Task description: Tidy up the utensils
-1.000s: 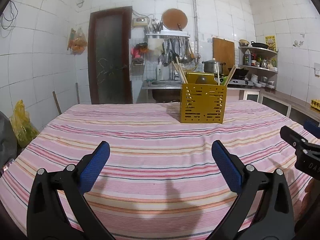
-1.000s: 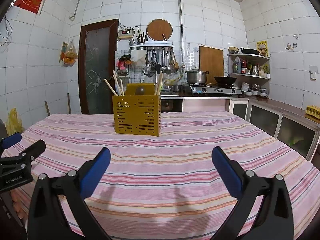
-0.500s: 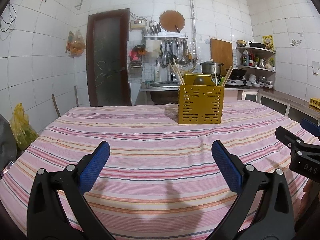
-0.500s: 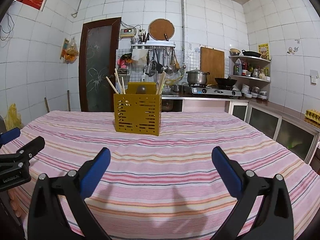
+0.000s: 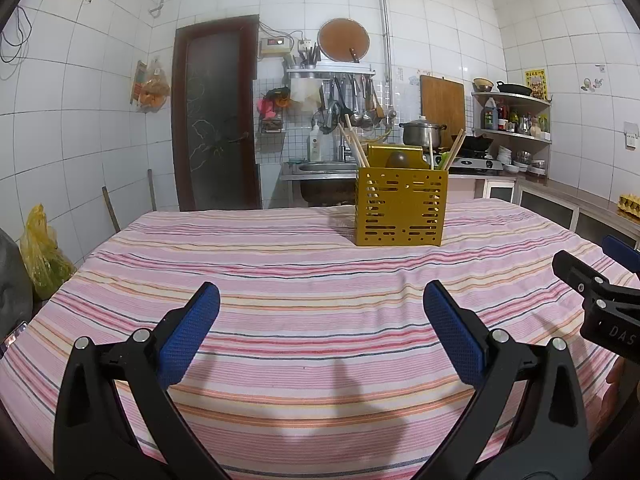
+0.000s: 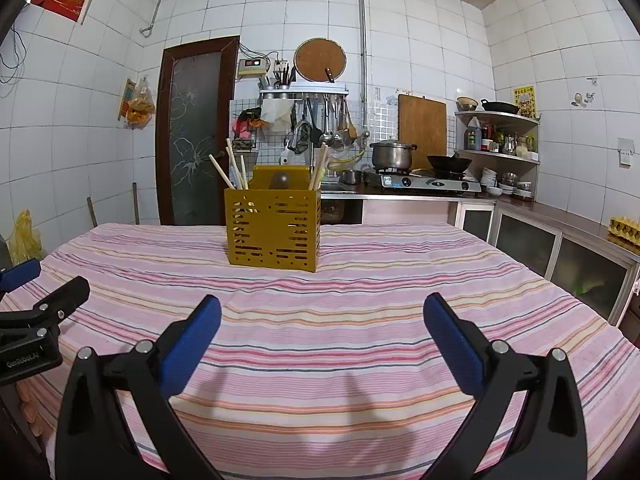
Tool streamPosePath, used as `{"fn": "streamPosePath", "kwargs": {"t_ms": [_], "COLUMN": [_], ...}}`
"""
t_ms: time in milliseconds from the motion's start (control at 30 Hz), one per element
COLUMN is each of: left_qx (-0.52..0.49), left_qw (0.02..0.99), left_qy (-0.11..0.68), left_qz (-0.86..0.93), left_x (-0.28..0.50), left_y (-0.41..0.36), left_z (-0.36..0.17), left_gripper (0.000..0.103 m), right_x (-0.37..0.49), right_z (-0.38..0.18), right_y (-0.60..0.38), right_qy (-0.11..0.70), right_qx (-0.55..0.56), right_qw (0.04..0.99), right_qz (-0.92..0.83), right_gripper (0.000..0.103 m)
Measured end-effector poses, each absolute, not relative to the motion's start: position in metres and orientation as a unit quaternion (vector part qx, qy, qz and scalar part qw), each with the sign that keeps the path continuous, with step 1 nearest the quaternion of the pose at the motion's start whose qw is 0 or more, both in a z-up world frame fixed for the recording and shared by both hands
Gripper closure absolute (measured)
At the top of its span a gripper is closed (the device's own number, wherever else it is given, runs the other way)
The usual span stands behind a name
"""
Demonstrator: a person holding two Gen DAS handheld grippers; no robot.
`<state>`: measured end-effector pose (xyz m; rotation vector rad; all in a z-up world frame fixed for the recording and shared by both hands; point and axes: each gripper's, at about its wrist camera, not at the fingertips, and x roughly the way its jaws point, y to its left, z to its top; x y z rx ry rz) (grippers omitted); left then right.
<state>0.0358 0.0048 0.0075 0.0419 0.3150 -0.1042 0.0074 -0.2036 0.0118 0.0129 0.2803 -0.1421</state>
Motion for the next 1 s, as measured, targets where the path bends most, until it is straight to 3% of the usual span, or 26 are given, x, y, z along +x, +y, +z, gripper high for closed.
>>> {"fn": "streamPosePath", "kwargs": {"t_ms": [1000], "left_qx": [0.017], "left_qw": [0.988], "left_qy": [0.143], "left_qz": [-0.054], "left_x": [0.0284], "left_y": [0.0042], "left_z": [0.0095], "left_gripper": [0.005], "right_x": [0.0058], "right_z": [0.0115], "right_y": [-0.2078], "right_qy": [0.137], "right_qx": [0.007], "right_qw": [0.988], "right_qz": [-0.074], "right_gripper": [0.004]}}
